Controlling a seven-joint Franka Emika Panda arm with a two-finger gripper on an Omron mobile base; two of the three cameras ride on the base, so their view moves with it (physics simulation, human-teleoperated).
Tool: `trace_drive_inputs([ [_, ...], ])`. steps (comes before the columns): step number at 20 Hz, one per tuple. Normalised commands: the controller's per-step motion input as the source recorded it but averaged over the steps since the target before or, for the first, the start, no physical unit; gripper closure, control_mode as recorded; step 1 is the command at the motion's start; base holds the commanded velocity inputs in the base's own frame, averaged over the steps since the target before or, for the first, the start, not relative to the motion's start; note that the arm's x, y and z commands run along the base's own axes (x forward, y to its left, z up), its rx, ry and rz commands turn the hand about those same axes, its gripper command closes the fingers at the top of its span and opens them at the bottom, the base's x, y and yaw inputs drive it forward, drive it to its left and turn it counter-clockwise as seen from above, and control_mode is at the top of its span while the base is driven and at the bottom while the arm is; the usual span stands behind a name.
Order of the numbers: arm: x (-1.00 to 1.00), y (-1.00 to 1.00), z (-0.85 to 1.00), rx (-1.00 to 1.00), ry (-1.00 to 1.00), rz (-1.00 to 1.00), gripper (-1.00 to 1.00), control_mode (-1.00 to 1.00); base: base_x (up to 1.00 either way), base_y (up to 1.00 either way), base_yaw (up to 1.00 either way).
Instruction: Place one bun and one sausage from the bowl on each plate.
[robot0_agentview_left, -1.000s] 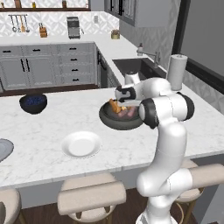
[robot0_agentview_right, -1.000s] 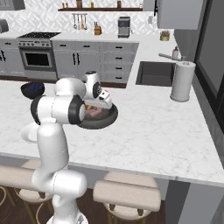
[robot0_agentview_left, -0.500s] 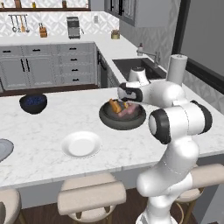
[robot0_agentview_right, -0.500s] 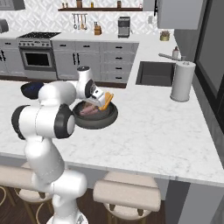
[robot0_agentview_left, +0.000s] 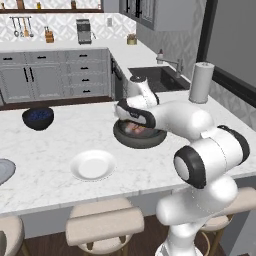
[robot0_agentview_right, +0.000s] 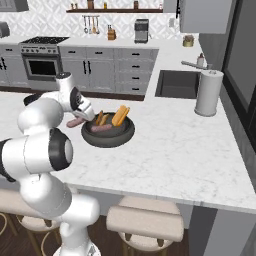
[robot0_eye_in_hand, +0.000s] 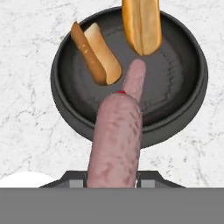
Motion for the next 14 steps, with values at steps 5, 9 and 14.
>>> trace_drive_inputs([
  [5,-0.39,1.00,-0.13,0.00,0.00,0.02,1.00,-1.00,0.00,0.00,0.00],
  [9,-0.33,1.00,-0.49,0.01,0.09,0.03,1.00,-1.00,0.00,0.00,0.00],
  [14,0.01,0.98,-0.84,0.06,0.18,0.01,1.00,-1.00,0.00,0.00,0.00],
])
